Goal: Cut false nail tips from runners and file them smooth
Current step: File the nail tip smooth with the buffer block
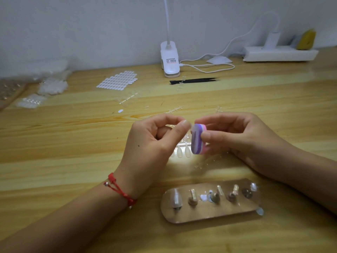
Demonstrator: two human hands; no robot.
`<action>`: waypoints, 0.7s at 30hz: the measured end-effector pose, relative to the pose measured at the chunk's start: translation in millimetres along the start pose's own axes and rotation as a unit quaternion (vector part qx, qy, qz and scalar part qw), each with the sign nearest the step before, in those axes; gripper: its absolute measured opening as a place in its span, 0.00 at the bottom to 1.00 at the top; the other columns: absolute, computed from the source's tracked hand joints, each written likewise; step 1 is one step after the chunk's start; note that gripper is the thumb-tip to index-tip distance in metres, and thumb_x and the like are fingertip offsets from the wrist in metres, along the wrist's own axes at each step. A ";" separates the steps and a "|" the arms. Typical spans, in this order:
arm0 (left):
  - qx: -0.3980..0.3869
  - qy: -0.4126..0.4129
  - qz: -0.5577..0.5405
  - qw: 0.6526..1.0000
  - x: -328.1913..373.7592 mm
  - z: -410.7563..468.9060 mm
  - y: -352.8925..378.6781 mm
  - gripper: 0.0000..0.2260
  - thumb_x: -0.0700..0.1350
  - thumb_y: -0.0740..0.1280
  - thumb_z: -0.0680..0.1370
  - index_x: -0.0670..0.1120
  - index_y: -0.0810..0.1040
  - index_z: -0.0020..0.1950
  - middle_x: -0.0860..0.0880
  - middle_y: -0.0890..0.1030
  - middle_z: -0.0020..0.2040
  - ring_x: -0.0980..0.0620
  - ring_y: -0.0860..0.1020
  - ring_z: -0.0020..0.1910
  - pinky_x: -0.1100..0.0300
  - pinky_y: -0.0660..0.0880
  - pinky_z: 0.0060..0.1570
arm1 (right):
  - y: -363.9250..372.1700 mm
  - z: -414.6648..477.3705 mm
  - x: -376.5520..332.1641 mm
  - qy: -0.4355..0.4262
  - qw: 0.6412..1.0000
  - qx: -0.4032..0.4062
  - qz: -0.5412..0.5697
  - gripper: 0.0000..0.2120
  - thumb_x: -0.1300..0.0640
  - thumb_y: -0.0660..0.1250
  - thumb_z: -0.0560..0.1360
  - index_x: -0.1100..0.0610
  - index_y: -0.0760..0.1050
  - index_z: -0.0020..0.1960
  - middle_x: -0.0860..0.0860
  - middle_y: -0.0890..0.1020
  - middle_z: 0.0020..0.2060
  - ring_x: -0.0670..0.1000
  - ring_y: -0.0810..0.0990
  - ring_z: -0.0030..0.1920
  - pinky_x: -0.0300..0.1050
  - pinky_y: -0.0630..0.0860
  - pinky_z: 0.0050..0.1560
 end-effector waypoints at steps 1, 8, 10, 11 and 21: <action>0.001 0.000 -0.002 1.000 0.4 -0.1 0.0 0.05 0.41 0.69 0.74 0.46 0.80 0.38 0.56 0.61 0.21 0.60 0.57 0.19 0.72 0.56 0.21 | -2.1 0.5 -0.7 -0.004 1.000 0.011 0.014 0.12 0.58 0.76 0.63 0.53 0.86 0.47 0.53 0.86 0.41 0.50 0.86 0.41 0.39 0.80 0.40; -0.015 0.009 -0.007 1.000 3.9 -1.6 3.2 0.04 0.42 0.69 0.74 0.43 0.81 0.40 0.56 0.60 0.21 0.60 0.56 0.19 0.72 0.55 0.21 | 2.5 -2.0 -2.1 -0.009 0.999 -0.006 -0.037 0.10 0.59 0.76 0.65 0.55 0.84 0.46 0.56 0.86 0.42 0.51 0.86 0.40 0.39 0.80 0.36; -0.006 0.010 -0.005 1.000 3.7 -0.8 1.6 0.04 0.41 0.69 0.74 0.45 0.81 0.39 0.57 0.60 0.21 0.60 0.56 0.19 0.73 0.56 0.21 | -1.4 -0.9 -2.2 -0.009 0.999 0.016 -0.030 0.11 0.59 0.79 0.62 0.54 0.85 0.44 0.56 0.86 0.40 0.50 0.85 0.39 0.38 0.79 0.34; -0.006 0.010 -0.006 1.000 3.2 -0.7 1.6 0.04 0.41 0.69 0.74 0.45 0.81 0.39 0.56 0.60 0.21 0.60 0.57 0.18 0.73 0.56 0.21 | -5.1 -0.4 -2.3 -0.011 0.999 0.035 -0.008 0.12 0.58 0.79 0.60 0.53 0.85 0.43 0.55 0.86 0.39 0.49 0.85 0.38 0.37 0.79 0.33; 0.024 -0.002 -0.021 0.999 0.4 3.2 -4.6 0.10 0.50 0.69 0.69 0.44 0.82 0.41 0.55 0.60 0.21 0.58 0.56 0.21 0.70 0.56 0.21 | -7.8 -1.5 -2.4 -0.017 0.998 0.062 -0.014 0.13 0.56 0.79 0.57 0.52 0.85 0.41 0.52 0.86 0.38 0.48 0.84 0.36 0.37 0.79 0.33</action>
Point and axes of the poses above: each hand's wrist, its own z-axis towards the middle knuckle, its own y-axis out of the palm, x = y × z, the point moved 7 cm from there along z, towards the middle knuckle
